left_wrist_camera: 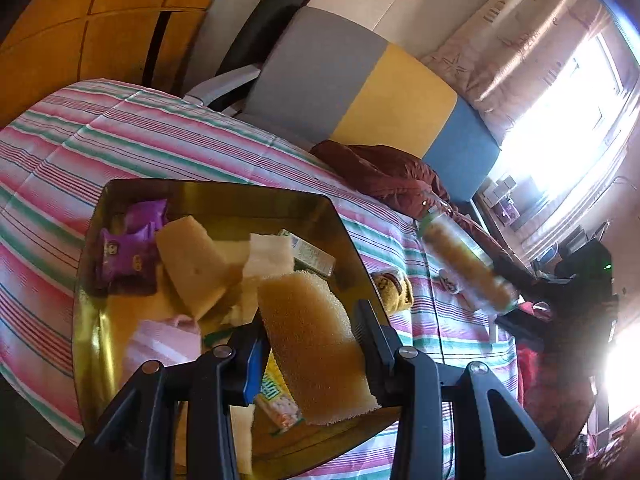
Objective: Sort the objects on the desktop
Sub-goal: 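Carry the cracker pack and sponge over the gold tray with both tools, then open both tools to drop the cracker pack and sponge into the tray, then move both open tools back toward the remaining pile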
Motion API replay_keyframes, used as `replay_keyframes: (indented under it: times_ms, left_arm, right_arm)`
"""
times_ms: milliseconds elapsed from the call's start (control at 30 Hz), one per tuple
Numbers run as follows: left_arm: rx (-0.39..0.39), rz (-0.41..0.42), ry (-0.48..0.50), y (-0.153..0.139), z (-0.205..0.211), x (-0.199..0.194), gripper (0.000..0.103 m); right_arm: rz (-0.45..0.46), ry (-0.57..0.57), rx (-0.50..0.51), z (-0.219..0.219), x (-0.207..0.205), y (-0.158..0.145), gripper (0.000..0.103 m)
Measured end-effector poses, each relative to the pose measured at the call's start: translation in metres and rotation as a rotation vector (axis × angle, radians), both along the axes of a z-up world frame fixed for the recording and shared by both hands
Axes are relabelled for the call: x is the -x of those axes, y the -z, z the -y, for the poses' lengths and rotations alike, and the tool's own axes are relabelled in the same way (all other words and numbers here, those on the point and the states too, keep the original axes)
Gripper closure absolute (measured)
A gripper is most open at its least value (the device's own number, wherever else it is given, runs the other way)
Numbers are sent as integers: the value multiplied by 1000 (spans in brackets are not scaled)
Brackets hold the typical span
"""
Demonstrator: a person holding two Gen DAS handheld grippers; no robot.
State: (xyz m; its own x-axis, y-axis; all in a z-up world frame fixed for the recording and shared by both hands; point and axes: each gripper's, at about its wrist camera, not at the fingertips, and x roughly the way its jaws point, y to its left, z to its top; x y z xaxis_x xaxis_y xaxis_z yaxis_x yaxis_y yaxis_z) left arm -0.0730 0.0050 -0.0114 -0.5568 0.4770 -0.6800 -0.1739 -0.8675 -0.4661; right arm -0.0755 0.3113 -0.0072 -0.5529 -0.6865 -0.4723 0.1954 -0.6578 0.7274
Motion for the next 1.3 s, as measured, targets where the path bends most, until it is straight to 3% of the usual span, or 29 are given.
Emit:
replay_keyframes:
  times_ms: [67,267,333,433,500,700,833,933,1100,1300]
  left_arm:
    - [0,4,-13,2,6,0,63]
    - [15,26,-16,7,20,1,62]
    - [17,39,-16,8,22,3,55]
    - [3,64,-31,9,28,4,45]
    - [8,73,-30,11,30,4,40]
    - [-18,74,-92,17,45,-2,40]
    - [26,-3,-127,6,46,-12,40]
    - [72,-49,-95,0,33,-18,40]
    - [111,-97,23,-6,-1,-25,40]
    - [169,-117,173,-6,-53,-31,40]
  right_arm:
    - [-22,4,17,-1,1,-10,57]
    - [-34,-35,-109,28,0,-19,57]
    - [-21,-55,-141,42,0,-13,56]
    - [6,-89,-172,63,1,-2,49]
    - [20,-115,-157,72,0,4,33]
    - [23,-121,-190,80,-6,13,29]
    - [32,-94,-192,69,-14,18,23]
    - [40,-59,-226,58,-23,24,14]
    - [46,-2,-305,36,-38,31,10]
    - [70,85,-320,-3,-49,36,7]
